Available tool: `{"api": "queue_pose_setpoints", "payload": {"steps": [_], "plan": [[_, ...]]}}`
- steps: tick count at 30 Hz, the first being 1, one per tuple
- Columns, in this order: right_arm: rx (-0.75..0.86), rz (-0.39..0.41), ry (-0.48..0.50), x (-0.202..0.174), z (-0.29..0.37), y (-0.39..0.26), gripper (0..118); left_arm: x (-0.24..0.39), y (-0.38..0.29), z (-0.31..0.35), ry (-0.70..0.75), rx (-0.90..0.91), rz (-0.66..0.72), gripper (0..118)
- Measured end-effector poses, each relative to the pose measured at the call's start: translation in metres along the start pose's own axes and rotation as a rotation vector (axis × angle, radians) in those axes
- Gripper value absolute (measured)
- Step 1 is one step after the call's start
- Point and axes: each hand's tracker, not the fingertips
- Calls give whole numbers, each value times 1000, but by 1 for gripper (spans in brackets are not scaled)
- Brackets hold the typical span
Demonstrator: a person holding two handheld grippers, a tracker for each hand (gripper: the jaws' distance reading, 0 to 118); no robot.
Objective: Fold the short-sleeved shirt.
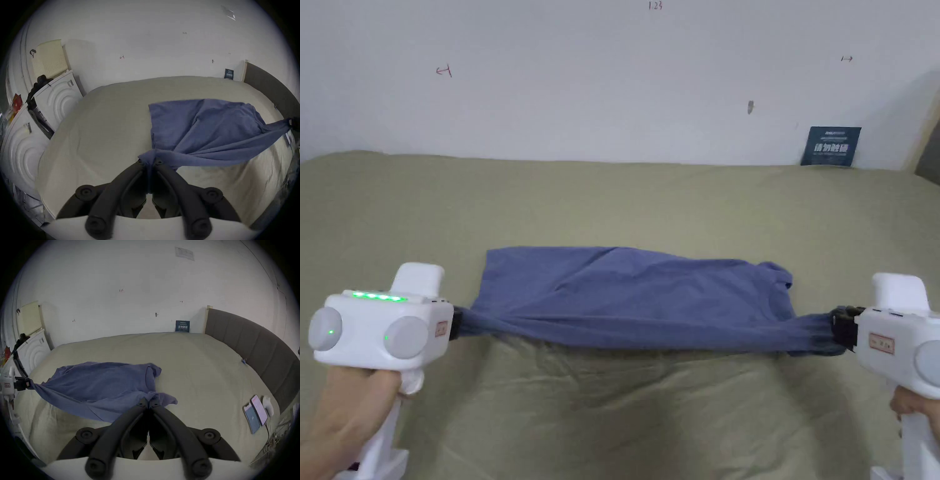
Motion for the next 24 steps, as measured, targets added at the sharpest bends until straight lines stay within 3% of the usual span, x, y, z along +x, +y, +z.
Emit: {"api": "queue_pose_setpoints", "payload": {"steps": [11,24], "plan": [[-124,35,71,11,84,-124,0,-9,-146,83,-47,-91,50,4],[-214,29,52,11,67,-148,0,-3,-164,88,-58,-116,68,4]]}}
